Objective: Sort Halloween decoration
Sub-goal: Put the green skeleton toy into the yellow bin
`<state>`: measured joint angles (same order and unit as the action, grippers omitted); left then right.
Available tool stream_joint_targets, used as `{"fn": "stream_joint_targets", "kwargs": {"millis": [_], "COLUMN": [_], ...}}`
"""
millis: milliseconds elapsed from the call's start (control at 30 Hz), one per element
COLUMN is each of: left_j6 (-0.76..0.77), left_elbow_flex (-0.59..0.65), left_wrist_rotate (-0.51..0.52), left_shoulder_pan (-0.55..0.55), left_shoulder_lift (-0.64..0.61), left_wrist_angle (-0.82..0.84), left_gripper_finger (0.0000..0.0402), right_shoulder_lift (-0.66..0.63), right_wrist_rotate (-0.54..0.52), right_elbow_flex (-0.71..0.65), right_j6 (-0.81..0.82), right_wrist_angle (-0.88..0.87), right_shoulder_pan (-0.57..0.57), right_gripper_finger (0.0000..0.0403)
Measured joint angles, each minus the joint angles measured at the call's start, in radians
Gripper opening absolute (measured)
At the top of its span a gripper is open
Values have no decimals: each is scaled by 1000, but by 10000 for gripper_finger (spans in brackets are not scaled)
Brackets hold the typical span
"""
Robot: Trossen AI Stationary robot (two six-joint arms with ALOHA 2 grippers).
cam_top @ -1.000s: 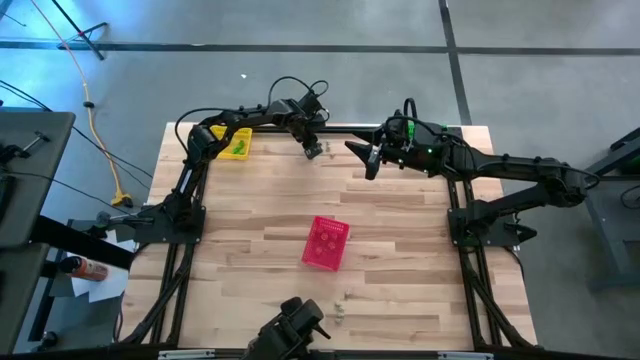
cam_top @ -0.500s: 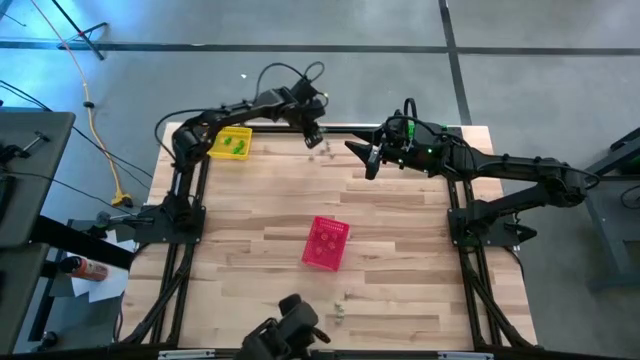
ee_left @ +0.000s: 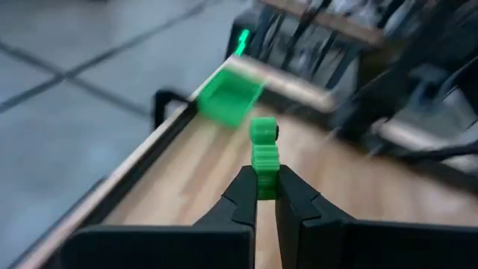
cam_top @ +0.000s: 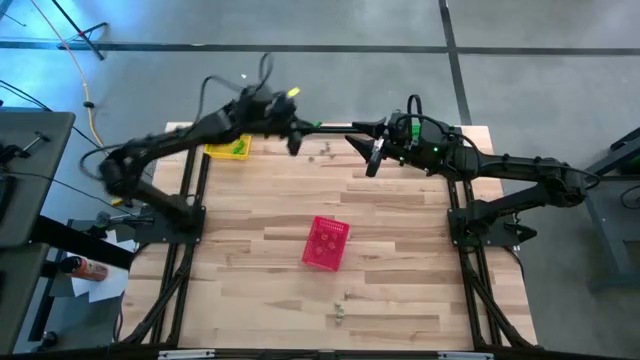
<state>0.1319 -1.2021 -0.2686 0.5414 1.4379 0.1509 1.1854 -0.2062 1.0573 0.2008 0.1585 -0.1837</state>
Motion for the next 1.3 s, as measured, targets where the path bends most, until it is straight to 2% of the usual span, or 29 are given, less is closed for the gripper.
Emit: {"fn": "stream_joint_targets", "kwargs": {"millis": [133,267,433,567,700,833,1067,1233,1300], "left_j6": [113,171,162,46,-40,-47,-41,24,49], "left_elbow_flex": [188,320,359,359,359,359,359,358,324], "left_wrist_rotate": [48,122,152,153,189,202,206,324,384], "left_shoulder_pan": [-113,-238,-366,-431,-457,-458,-458,-446,-415], "left_shoulder_lift": [-188,-309,-339,-327,-325,-325,-325,-325,-324], "left_wrist_angle": [-168,-349,-520,-568,-569,-569,-569,-566,-491], "left_gripper_finger": [1,1,1,2,3,4,4,5,5], "right_shoulder_lift": [0,0,0,0,0,0,0,0,0], "right_wrist_rotate": [2,70,224,307,312,266,262,262,261], "right_elbow_flex": [0,0,0,0,0,0,0,0,0], "right_j6": [0,0,38,67,3,-43,-45,-52,-52], "right_wrist_angle": [1,22,67,62,25,10,10,9,8], "right_shoulder_pan": [0,0,11,54,107,135,138,125,113], "right_gripper_finger": [209,209,209,209,209,209,209,209,209]}}
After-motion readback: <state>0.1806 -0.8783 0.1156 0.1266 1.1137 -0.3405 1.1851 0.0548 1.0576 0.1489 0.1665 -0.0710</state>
